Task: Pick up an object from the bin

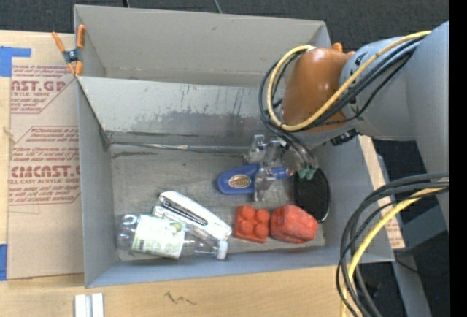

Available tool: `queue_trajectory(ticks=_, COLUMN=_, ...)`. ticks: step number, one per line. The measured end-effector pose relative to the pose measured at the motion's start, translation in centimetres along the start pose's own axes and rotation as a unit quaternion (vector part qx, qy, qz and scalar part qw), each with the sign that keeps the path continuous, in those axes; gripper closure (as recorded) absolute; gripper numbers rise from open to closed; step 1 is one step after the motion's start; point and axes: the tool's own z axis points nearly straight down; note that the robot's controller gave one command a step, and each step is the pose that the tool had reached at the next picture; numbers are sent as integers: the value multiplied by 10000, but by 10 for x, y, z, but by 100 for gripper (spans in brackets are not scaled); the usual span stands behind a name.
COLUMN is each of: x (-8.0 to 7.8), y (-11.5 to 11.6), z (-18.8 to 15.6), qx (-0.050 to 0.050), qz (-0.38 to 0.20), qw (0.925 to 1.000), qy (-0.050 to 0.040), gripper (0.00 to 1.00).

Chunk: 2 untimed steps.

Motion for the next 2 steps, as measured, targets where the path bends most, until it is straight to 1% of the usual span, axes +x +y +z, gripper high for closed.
queue_trajectory(ticks=1, x=3, y=1, z=-20, qx=-6, qz=-1, qw=10000, qy=51, gripper=100)
queue_trajectory(ticks=2, x=1, y=1, z=-44, qx=-3, qz=-2, qw=10000, qy=30, gripper=100)
